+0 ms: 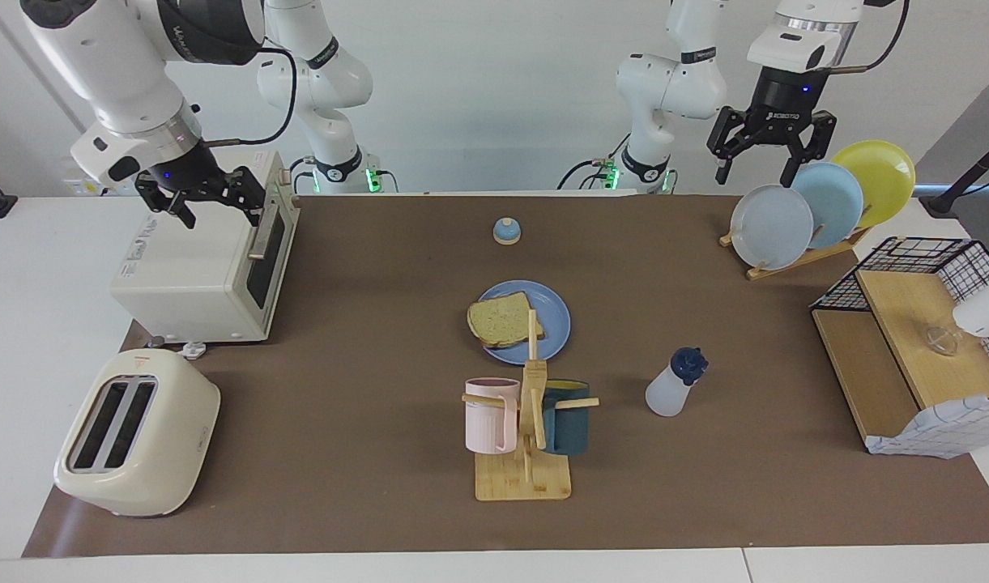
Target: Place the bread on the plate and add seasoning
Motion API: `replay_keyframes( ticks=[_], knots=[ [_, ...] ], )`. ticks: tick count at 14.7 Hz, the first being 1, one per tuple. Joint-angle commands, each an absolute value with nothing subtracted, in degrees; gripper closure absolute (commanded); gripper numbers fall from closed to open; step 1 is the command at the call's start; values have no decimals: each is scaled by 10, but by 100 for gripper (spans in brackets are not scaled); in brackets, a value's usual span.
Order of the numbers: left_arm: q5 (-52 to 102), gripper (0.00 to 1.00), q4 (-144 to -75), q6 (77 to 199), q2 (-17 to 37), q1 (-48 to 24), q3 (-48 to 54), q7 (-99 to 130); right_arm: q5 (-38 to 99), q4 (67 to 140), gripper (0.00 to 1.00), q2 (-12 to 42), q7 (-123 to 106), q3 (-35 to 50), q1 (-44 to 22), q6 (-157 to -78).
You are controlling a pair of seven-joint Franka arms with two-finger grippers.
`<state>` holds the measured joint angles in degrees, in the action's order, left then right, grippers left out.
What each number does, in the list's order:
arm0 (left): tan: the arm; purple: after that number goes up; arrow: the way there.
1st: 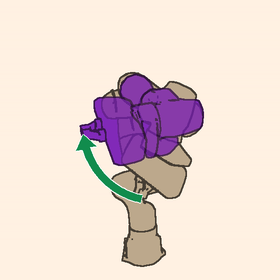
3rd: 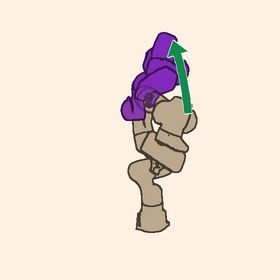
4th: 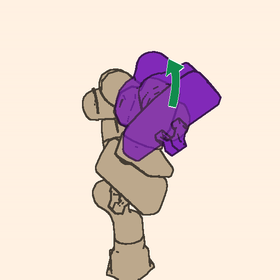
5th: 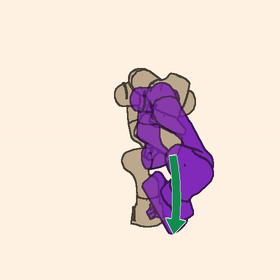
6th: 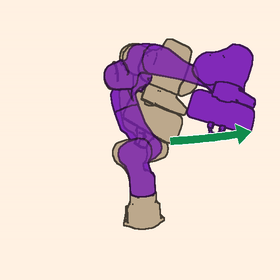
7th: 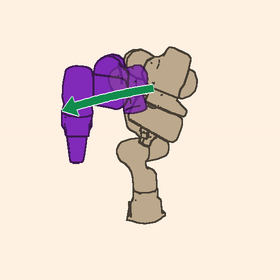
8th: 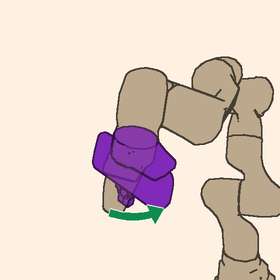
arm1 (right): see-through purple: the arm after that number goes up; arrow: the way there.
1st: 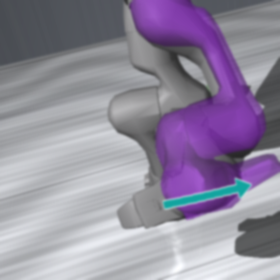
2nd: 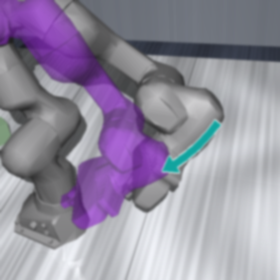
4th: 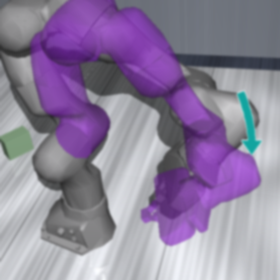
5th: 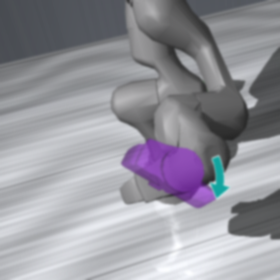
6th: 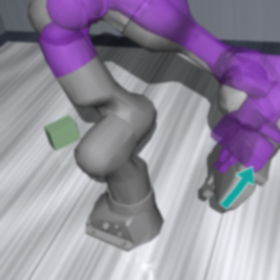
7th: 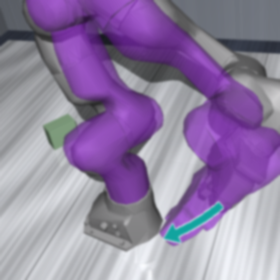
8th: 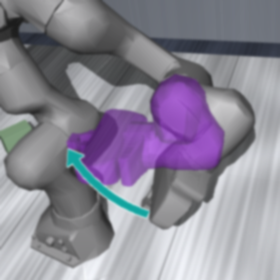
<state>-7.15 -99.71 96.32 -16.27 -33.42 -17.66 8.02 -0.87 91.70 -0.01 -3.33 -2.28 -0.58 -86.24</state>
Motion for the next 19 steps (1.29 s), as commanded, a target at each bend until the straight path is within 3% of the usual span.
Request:
replay_keyframes(
  ticks=[1,5,8,19],
  knots=[
    [-60,0,-949,884,-140,-326,-187,66,-11,923,0,-7,-47,-24,-5,-864],
    [-10,0,-961,850,-141,-273,-188,67,-11,923,0,-7,-47,-24,-5,-864],
    [-9,0,-981,851,-138,-271,-191,67,-11,923,0,-7,-47,-24,-5,-864],
    [-11,0,-989,957,-47,-208,-178,62,-11,923,0,-7,-46,-24,-4,-864]
  ],
)
